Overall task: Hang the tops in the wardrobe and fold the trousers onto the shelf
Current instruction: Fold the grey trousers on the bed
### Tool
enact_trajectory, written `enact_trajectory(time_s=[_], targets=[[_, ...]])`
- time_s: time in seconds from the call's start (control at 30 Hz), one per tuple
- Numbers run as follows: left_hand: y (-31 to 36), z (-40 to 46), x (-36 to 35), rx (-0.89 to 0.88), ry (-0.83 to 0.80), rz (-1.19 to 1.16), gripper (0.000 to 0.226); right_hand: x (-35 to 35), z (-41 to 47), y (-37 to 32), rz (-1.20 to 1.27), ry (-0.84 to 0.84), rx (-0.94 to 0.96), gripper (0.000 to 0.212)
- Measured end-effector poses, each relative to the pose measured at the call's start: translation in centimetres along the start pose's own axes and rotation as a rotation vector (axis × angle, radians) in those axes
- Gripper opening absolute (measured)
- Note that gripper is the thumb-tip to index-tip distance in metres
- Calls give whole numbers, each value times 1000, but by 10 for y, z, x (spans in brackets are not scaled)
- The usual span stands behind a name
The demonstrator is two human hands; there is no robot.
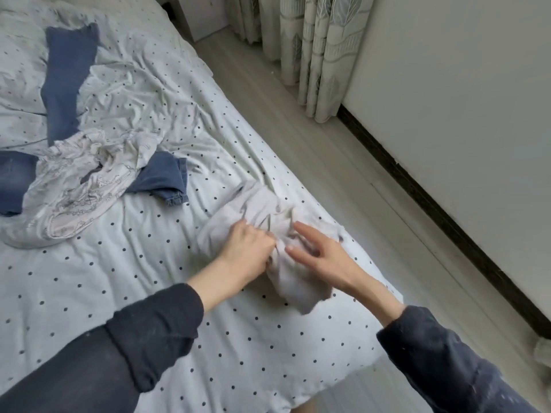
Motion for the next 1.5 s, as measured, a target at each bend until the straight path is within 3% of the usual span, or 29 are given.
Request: enact_trajectory(time_s=[0.07,0.17,0.3,0.37,0.5,0.63,0.77,1.0,1.07,1.23,1.5], targets=[[22,-6,-3,123,-121,-28,26,1,-12,-3,-460,-102,68,109],[27,-28,-9,244,-31,-50,44,-11,-23,14,-875,-111,112,121],[14,-59,-65,123,-24,15,93,-49,-22,36,-966,21,128,130],[3,-68,-78,56,25,36,107,-75,-19,41,-952,56,95,133],[-18,-62,-92,-59,139,48,92,-99,-6,55,-935,182,42,123],[-20,-45,-100,-28,213,32,64,-76,13,71,-873,294,42,110],[-10,-39,-113,32,234,-34,53,-69,24,82,-839,171,-49,94],[-9,-31,-79,64,251,-165,52,-55,22,58,-883,238,102,82],[-2,-42,-62,63,333,-153,43,-52,6,46,-922,316,147,77],[23,-93,-38,18,472,-129,45,-64,-57,26,-949,460,195,56],[79,-127,27,-270,560,-155,42,-59,-181,-5,-953,735,-9,30]])
Point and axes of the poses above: each hand's wrist, its own z-axis towards the middle knuckle, its own x-axis out of the back of the hand, y = z × x, the point moved 4 cm from there along z, towards the middle knuckle, and after that the axes turned 2 degrees about -z, right-handed, at the moved point
